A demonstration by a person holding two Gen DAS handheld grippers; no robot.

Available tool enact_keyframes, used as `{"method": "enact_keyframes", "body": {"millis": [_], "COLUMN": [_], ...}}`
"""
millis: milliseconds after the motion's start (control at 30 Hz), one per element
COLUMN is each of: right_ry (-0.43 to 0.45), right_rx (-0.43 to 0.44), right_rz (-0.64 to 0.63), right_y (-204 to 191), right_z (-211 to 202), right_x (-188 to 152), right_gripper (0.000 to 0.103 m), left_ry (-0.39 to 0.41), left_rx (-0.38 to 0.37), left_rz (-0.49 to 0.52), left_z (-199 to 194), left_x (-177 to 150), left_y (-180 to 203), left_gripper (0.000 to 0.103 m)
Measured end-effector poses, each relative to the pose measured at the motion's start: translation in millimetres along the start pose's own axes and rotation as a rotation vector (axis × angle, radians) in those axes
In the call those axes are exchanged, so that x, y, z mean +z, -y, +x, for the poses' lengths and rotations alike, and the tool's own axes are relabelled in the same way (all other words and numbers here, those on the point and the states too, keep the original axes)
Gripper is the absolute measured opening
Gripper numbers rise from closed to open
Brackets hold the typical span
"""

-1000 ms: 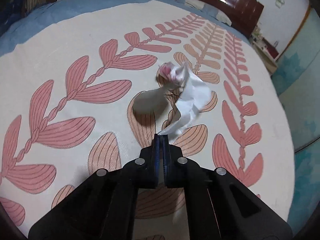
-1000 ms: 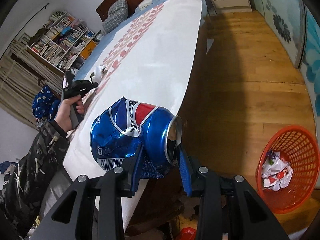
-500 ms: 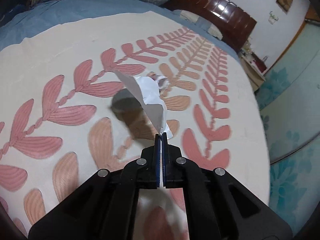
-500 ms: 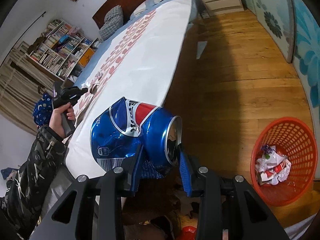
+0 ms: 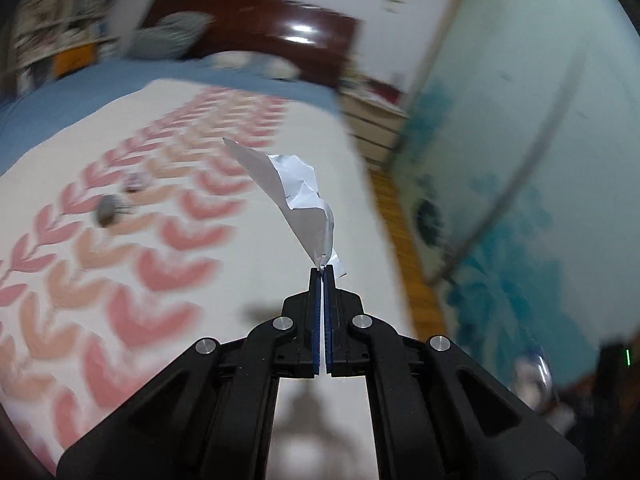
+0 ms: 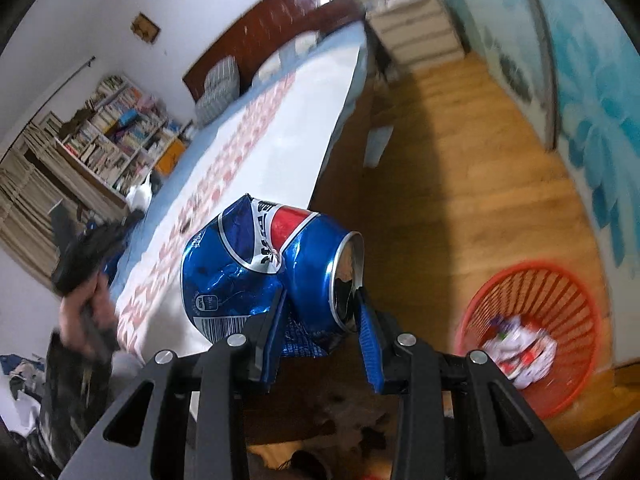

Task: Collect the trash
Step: 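Carry both items to the red basket and open both tools to drop them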

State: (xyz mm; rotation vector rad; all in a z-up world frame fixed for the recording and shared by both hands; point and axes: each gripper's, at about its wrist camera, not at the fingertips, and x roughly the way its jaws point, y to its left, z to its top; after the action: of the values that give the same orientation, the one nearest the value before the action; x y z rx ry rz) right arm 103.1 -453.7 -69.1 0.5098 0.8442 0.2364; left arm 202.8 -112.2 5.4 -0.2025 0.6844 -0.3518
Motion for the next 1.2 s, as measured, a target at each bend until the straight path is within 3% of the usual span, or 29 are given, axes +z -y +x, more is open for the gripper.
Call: {"method": "enact_keyframes", "body": {"millis": [200,333,367,433,567,667,767,867,1133,1167,1200], "right_ry": [0.163,0.206,0.222,0.228,0.146,0.082,-0.003,-0.062,-0.101,-0.094,-0.086], "right_rx": [-0.077,-0.114,-0.126,-0.153,-0.231,-0.270,-0.295,-0.301,-0.303,-0.302,-0.301], "right_rz": [0.066,0.171,0.201,0.224,0.331,0.381,0.430,0.456,0.468,0.469,0.470], "right_y": [55.6,102.9,117.9,135.9,189.4,220.7,247.2,260.6,262.3,263.5,263.2], "right_z": [-66.4,-92.1,-100.8,-106.7,-95.6,-77.5,-54.9,-37.7,-6.0,-5.7,-6.3], "right_x": [11.5,-4.4,-10.8,-18.8,-30.4,-33.8,-39.0,-48.7,-45.9,-45.5,-44.6], "right_gripper": [0.035,0.035,0.035,0.035,0.035,0.035,0.035,0.035,0.037,0.039,0.050], "left_ry": [-0.085,-0.188,-0.254,-0.319,-0.440,-0.583,-0.632,-0.643,-0.648,-0.647,-0.646], "left_rx": [-0.214,-0.305,-0.336,-0.348,-0.347,-0.321,-0.294,-0.259,-0.192,-0.190,-0.187], "left_rz": [0.146,0.230,0.240,0.249,0.281,0.284,0.301,0.293,0.287,0.282,0.278], "left_z": [9.6,51.6,74.3,101.9,162.7,198.6,211.9,219.8,218.0,219.7,218.2], "left_x": [-38.4,-60.8,-71.7,-88.3,-149.2,-201.3,-220.3,-224.2,-240.8,-240.8,-240.1], "left_y": [132.5,201.7,224.2,249.0,296.2,308.5,308.7,303.7,298.3,295.6,293.5], "left_gripper": [0.001,0.001,0.001,0.001,0.001,0.001,0.001,0.001,0.001,0.001,0.002]}}
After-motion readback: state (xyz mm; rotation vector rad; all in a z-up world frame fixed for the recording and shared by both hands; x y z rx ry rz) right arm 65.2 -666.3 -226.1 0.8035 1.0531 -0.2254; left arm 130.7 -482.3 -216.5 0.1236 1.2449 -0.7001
